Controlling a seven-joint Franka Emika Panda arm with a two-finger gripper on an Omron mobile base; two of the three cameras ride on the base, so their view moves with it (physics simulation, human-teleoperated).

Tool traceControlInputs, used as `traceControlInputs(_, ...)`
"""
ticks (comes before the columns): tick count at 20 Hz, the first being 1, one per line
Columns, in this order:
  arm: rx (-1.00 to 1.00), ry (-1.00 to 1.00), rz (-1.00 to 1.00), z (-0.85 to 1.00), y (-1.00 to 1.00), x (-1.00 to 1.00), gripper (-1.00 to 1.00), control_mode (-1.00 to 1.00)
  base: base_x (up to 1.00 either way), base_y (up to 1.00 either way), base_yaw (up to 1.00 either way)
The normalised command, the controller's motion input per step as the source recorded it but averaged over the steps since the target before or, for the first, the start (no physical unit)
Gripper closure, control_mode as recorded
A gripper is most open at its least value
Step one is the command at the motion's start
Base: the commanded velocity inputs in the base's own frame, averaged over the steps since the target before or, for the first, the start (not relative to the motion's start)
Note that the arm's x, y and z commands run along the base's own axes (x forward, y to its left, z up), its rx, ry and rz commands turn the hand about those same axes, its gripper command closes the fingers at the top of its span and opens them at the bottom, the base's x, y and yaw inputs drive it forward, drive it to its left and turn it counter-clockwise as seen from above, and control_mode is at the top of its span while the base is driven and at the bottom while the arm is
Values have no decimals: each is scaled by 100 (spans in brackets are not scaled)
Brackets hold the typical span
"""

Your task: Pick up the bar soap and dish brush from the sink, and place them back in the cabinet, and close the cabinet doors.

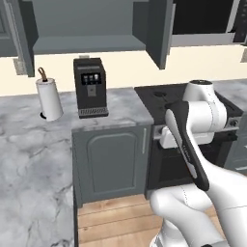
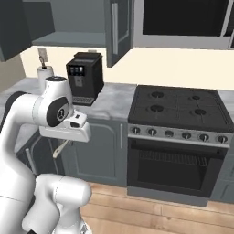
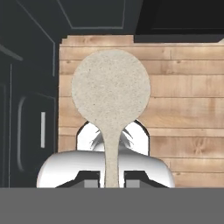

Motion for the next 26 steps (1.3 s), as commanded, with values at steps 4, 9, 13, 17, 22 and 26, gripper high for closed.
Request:
traceControlInputs(4, 0, 0, 0, 0, 0, 0, 100, 100, 31, 11, -10)
traceControlInputs(9, 0, 0, 0, 0, 0, 0, 100, 100, 40, 16, -9)
traceControlInputs(13, 0, 0, 0, 0, 0, 0, 100, 100, 48, 15, -8)
traceControlInputs(17, 0, 0, 0, 0, 0, 0, 100, 100, 47, 14, -5)
traceControlInputs(22, 0, 0, 0, 0, 0, 0, 100, 100, 46, 19, -2)
traceControlInputs(26, 0, 0, 0, 0, 0, 0, 100, 100, 41, 28, 0)
